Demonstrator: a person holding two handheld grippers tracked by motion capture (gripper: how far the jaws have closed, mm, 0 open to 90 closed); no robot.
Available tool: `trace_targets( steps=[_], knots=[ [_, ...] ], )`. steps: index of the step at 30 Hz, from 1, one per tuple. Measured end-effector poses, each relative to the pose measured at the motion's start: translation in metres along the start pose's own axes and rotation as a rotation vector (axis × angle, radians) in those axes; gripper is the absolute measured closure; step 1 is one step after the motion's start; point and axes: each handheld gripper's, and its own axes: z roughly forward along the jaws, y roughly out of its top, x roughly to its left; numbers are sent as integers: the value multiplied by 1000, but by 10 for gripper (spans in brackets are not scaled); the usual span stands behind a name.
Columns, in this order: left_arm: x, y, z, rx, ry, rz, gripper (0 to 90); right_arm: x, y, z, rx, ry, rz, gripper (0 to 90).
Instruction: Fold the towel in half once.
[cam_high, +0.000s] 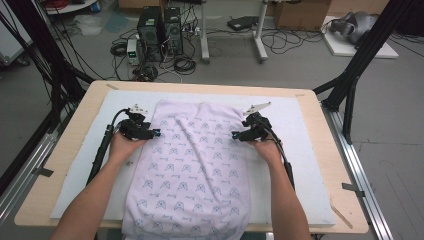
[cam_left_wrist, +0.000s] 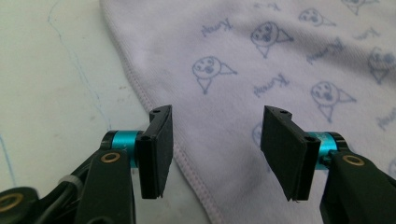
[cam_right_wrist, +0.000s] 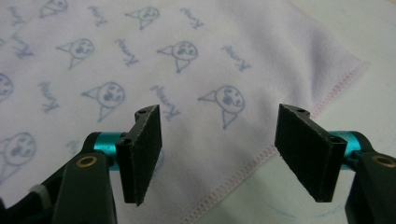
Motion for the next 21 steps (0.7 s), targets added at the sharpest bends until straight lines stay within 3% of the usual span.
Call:
trace_targets(
  steps=[5,9,13,16,18,21],
  knots=[
    [3,-1,3,20,33,-7,543,-4,-5,2,39,-46,28,319],
    [2,-1,3,32,69,27,634,-3,-8,6,47,-21,40,395],
    [4,-1,1,36,85,18,750,-3,-8,5,46,-8,62,517],
    [4,-1,0,46,90,20,846,-5,-8,4,41,1,103,663],
    [5,-1,-1,45,79,10,868,-7,-8,4,33,21,141,779],
    [7,-1,-3,44,61,-1,880,-8,-9,4,30,55,166,818]
  ],
)
